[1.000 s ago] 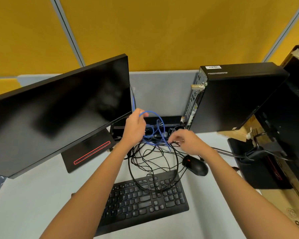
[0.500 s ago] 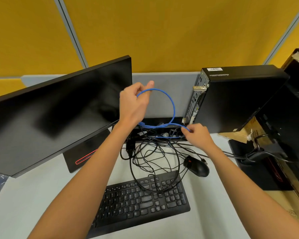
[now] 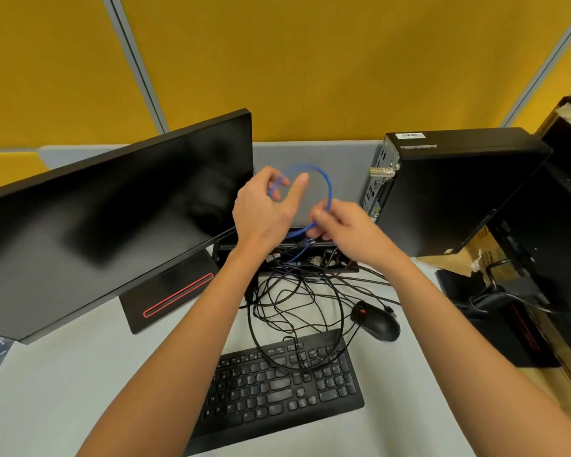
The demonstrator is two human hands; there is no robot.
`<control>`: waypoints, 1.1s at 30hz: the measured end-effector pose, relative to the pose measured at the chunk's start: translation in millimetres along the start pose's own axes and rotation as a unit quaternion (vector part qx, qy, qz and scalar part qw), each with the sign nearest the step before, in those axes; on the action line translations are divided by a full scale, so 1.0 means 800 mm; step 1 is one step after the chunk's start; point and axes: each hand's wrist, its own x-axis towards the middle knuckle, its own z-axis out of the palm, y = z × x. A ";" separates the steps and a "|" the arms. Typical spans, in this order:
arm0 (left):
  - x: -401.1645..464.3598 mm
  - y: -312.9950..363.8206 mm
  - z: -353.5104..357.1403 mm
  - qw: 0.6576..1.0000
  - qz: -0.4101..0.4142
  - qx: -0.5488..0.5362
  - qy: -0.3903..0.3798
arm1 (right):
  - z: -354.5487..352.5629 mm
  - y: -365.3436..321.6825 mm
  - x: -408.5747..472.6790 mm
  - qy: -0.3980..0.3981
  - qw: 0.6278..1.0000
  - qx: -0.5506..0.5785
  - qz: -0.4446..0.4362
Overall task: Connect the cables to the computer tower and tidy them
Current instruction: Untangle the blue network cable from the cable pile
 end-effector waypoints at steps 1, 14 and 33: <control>0.003 -0.014 0.002 0.997 -0.052 0.053 -0.018 | -0.004 -0.001 0.001 0.045 0.998 0.051 0.013; -0.062 -0.061 0.044 0.853 -0.429 -0.215 -0.205 | 0.004 0.086 -0.008 0.162 0.967 0.097 0.174; -0.047 -0.022 0.011 0.866 -0.215 -0.247 -0.377 | -0.009 0.027 -0.022 -0.190 0.977 -0.096 0.030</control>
